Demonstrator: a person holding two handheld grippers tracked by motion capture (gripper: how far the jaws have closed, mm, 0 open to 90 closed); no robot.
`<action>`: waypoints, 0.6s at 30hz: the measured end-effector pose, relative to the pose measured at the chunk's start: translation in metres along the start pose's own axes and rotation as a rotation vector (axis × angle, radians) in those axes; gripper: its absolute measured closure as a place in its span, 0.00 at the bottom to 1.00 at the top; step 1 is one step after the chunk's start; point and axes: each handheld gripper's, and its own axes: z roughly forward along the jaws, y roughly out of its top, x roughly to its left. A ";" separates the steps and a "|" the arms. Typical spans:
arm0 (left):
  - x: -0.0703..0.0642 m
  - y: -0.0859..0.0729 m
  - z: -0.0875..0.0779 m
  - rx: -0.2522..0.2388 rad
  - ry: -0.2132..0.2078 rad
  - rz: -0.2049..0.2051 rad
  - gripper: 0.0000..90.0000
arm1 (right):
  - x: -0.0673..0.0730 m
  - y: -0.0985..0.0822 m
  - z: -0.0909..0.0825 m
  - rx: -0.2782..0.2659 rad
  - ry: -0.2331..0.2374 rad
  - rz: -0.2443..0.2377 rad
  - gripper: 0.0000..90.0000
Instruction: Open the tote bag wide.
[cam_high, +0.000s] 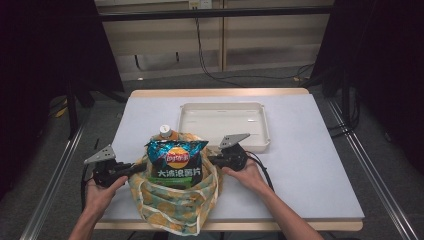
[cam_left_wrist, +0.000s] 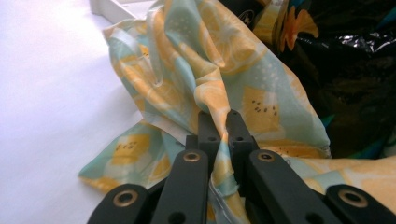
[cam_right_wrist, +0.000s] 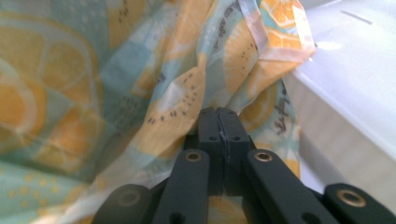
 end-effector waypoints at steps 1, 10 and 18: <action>0.001 -0.001 -0.002 -0.004 0.003 -0.009 0.98 | 0.000 0.001 0.001 -0.007 -0.004 0.002 0.98; -0.002 0.001 -0.027 -0.090 0.012 -0.029 0.98 | 0.004 0.008 0.005 -0.050 -0.027 0.003 0.90; 0.002 -0.011 -0.020 0.012 0.064 -0.015 0.98 | 0.003 0.002 0.004 -0.025 -0.035 -0.003 0.94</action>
